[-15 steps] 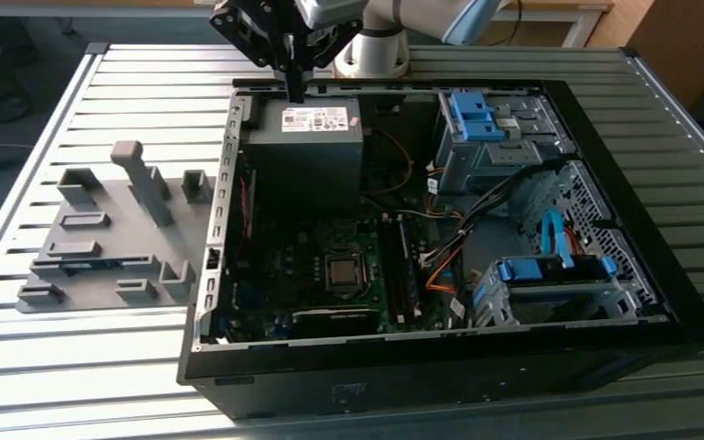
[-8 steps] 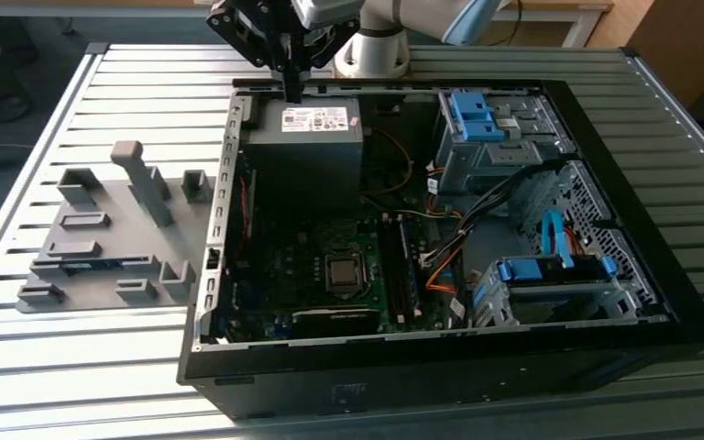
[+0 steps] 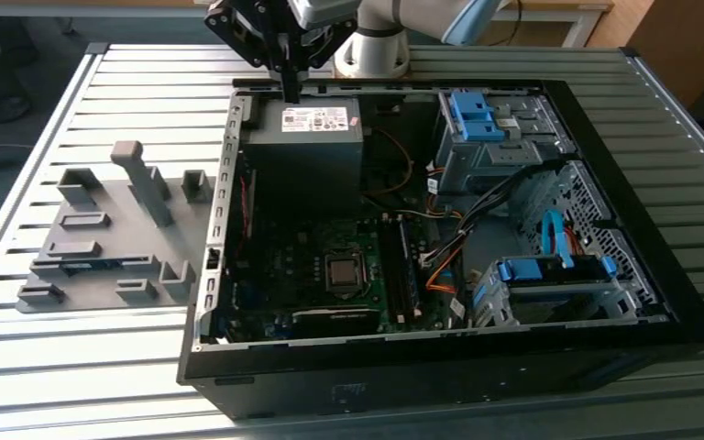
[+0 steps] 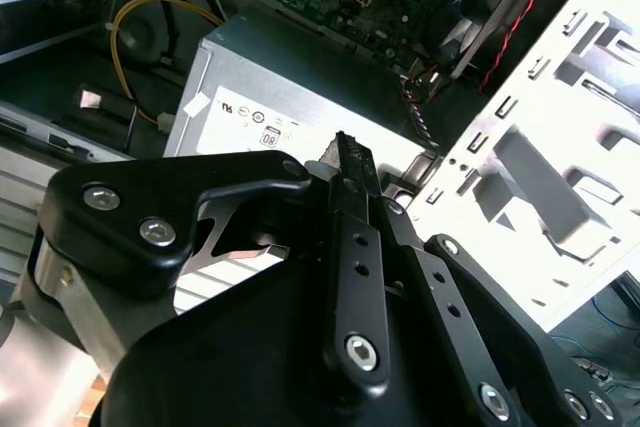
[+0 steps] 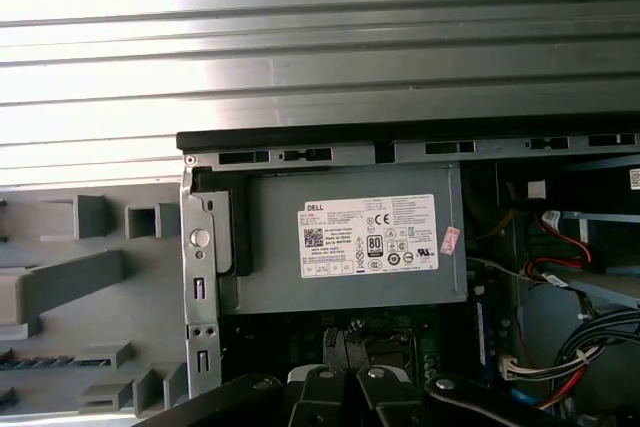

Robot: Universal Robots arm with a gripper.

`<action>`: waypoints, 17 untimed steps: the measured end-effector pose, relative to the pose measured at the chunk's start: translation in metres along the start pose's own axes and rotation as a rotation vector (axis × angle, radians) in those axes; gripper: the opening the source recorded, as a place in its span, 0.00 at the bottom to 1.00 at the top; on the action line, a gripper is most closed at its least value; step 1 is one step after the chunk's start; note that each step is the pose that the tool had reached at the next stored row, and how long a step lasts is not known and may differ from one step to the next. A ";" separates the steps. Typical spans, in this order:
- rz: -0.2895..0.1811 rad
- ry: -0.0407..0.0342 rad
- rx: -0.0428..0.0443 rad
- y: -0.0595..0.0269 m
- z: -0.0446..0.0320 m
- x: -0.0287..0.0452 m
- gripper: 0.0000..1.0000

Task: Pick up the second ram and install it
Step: 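Reach for the second ram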

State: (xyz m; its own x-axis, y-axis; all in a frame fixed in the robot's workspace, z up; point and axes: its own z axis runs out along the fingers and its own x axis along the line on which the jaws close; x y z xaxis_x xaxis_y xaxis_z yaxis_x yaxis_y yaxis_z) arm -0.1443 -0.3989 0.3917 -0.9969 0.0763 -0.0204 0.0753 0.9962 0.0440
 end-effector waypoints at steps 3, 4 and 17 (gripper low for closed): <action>0.000 0.0000 0.0000 -0.0001 0.0000 0.0006 0.11; 0.000 0.0000 0.0000 -0.0001 0.0000 0.0009 0.11; 0.000 0.0000 0.0000 -0.0003 -0.0001 0.0038 0.11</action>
State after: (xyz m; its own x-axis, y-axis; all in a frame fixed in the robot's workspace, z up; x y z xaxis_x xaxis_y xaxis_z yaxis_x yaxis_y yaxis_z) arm -0.1481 -0.3989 0.3917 -0.9969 0.0762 -0.0203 0.0753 0.9962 0.0440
